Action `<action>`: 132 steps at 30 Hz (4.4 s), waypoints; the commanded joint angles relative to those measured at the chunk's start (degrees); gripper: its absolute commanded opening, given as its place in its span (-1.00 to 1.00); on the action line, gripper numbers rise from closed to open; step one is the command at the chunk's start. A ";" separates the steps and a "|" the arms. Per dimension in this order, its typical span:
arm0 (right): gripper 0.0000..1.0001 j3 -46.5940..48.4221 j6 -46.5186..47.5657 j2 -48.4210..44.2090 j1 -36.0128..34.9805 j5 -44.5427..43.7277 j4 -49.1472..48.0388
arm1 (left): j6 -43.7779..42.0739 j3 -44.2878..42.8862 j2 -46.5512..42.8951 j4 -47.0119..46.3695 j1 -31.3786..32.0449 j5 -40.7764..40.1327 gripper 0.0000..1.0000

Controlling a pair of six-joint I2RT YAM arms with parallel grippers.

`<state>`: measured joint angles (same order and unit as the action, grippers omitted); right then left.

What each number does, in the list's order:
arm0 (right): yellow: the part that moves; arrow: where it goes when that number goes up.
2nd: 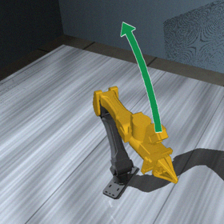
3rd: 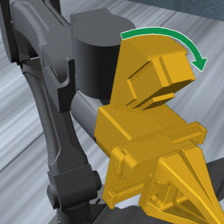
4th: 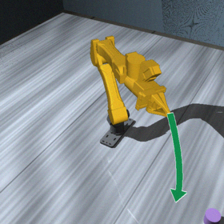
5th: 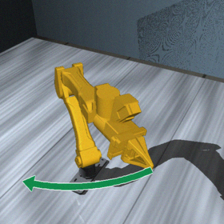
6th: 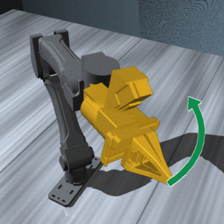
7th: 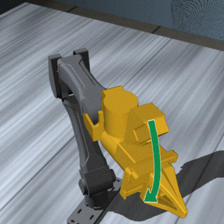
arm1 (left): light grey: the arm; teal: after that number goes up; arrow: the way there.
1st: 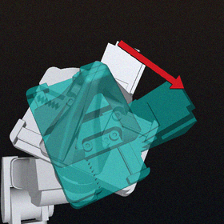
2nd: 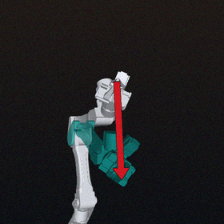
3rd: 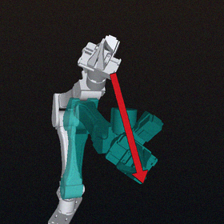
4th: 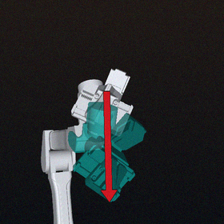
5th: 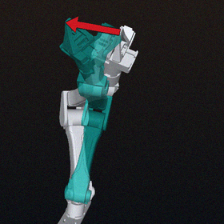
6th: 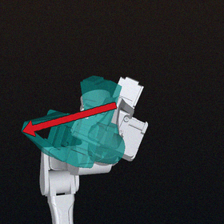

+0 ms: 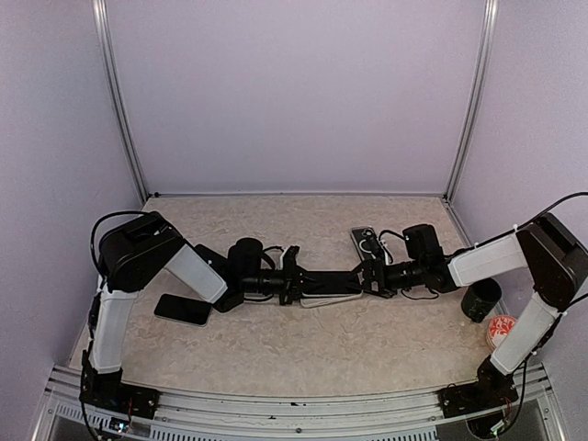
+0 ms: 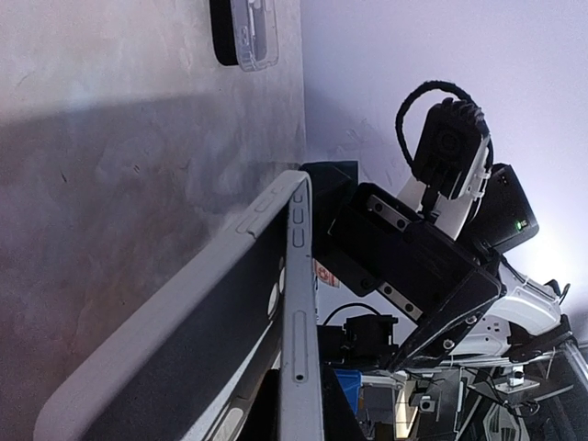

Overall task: Put the phone into the phone case
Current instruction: Install the phone on the phone case, then press the phone case against the phone.

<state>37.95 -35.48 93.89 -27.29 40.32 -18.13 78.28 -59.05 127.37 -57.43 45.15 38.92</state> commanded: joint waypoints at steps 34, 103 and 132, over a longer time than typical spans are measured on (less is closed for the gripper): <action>0.06 -4.55 -15.41 2.68 2.24 20.55 -30.65 | -16.87 -8.44 -9.91 21.07 3.13 -1.34 -1.00; -1.00 -9.04 -27.31 5.43 3.65 25.07 -53.23 | -26.52 -0.21 -25.73 35.69 -3.37 -11.11 -0.07; -1.00 -8.50 -35.75 2.89 3.65 29.37 -65.40 | -25.16 1.71 -23.39 17.98 0.77 1.25 0.22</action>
<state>28.99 -70.11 98.83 -23.49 68.51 -77.73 52.60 -56.93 103.79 -34.39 45.32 37.67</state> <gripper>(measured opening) 0.117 0.619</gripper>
